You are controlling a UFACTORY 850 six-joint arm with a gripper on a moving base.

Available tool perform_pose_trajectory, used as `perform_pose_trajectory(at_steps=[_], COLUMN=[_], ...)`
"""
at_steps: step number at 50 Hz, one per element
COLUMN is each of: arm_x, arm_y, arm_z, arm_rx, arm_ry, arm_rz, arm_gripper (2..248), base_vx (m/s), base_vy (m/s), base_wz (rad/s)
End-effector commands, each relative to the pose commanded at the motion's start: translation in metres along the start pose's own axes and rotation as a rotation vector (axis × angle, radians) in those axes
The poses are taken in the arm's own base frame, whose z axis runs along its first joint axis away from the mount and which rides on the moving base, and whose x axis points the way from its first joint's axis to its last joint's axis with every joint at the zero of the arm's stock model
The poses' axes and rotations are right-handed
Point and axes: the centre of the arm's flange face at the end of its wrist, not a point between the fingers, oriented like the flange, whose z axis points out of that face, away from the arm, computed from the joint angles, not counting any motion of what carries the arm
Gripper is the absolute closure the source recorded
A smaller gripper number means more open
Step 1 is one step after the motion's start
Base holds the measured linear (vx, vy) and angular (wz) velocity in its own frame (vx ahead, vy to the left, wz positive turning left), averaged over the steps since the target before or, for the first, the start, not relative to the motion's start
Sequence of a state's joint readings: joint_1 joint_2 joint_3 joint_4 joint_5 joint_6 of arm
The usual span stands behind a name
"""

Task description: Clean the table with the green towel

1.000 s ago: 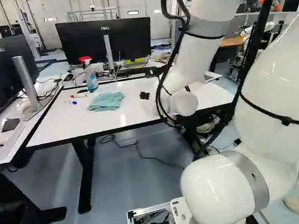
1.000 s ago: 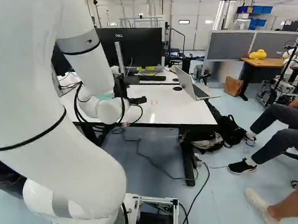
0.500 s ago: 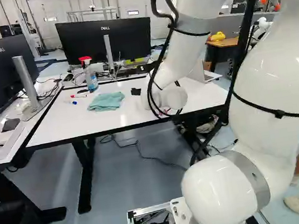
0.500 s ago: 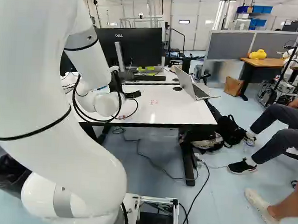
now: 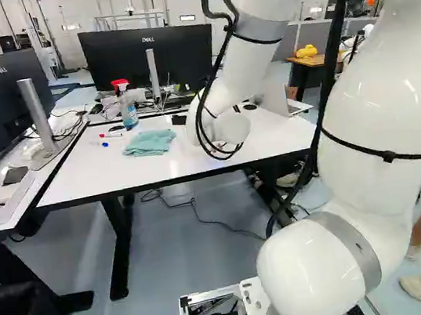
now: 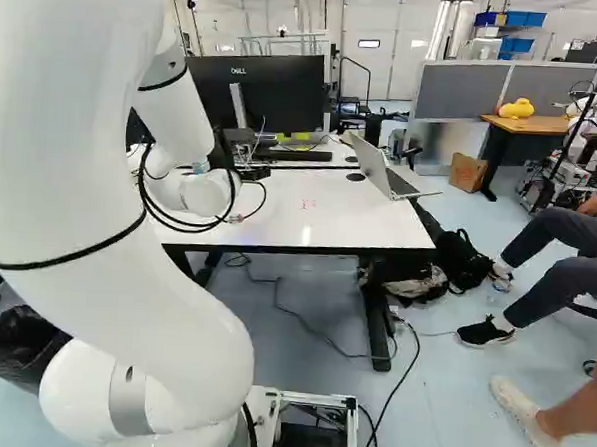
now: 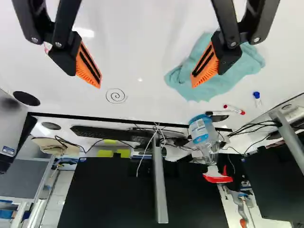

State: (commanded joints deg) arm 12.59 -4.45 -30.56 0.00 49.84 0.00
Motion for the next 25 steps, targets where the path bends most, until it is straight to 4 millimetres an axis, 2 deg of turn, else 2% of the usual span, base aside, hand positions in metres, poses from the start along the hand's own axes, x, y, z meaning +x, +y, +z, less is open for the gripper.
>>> perform_pose_trajectory(at_steps=[25], arm_x=[0.01], arm_y=[-0.03], arm_z=[0.037], arm_rx=[0.06], arm_ry=[-0.002], arm_rz=[-0.015], arm_gripper=[3], base_vx=[0.0], base_vy=[0.0], base_wz=[0.0])
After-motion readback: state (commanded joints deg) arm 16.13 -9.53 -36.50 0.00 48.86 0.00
